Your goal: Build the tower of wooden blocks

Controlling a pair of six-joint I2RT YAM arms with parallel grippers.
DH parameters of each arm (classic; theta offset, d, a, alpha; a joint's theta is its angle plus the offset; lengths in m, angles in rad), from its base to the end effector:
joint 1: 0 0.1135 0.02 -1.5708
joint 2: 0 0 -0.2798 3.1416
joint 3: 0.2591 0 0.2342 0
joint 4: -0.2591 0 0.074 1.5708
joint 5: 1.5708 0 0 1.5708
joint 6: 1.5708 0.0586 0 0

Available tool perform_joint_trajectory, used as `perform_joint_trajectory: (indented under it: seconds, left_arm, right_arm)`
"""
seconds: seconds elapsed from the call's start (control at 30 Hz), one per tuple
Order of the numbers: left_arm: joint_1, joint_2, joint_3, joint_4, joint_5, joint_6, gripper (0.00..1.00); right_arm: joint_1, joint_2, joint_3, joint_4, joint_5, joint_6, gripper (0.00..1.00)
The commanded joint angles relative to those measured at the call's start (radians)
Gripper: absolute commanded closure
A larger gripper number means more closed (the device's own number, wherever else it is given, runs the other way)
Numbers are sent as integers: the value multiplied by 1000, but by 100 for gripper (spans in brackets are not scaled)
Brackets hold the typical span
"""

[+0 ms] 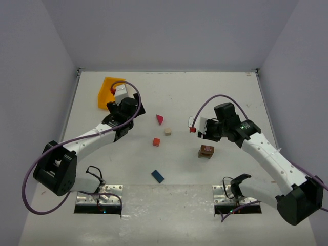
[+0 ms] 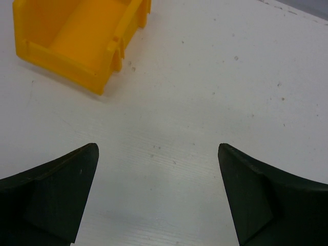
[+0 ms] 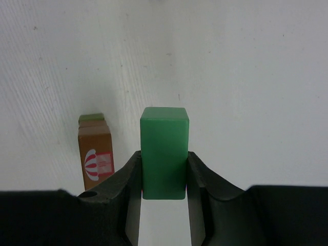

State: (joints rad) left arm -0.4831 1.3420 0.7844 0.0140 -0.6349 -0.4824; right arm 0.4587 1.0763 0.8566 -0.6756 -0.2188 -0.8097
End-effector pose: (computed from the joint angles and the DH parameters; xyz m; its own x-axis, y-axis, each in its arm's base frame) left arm 0.2677 -0.1012 0.2545 -0.3707 -0.2273 -0.9005 -0.2794 0.9520 -0.1253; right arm 0.1766 0.1014 0.2666 -0.0815 -0.8286 -0.5539 -0.8887 0.3120 -0.3359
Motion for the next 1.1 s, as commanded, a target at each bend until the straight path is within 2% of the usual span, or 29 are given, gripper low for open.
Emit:
perform_joint_trajectory:
  seconds: [0.0, 0.33, 0.6, 1.07]
  left_arm:
    - [8, 23, 60, -40, -47, -9, 0]
    - [8, 11, 41, -47, -59, -14, 0]
    - [8, 12, 36, -43, -76, -12, 0]
    - [8, 23, 39, -45, -69, -13, 0]
  right_arm:
    - [-41, -46, 23, -53, -75, -31, 87]
    - [-125, 62, 83, -155, -223, -47, 88]
    - [-147, 32, 104, -253, -236, -78, 87]
    - [-149, -35, -27, -197, -240, -85, 84]
